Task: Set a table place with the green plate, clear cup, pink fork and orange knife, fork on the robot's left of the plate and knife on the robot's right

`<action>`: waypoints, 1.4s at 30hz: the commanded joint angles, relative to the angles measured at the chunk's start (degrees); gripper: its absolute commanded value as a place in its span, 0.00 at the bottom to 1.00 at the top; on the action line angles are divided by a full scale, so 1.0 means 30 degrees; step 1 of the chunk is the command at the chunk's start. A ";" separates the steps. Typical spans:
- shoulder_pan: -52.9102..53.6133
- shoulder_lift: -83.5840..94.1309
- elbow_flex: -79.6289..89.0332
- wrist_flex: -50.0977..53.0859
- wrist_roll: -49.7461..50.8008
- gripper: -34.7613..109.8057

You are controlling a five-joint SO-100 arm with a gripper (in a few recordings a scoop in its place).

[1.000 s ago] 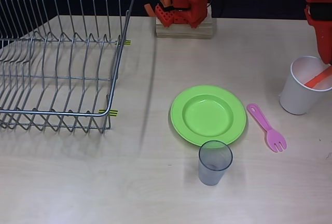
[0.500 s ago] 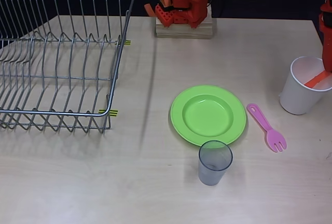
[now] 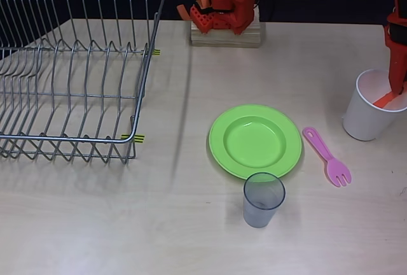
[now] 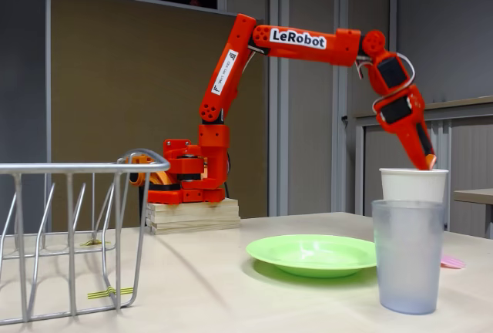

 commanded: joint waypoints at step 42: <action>0.0615 -0.0146 -0.1348 0.0293 -0.2021 0.41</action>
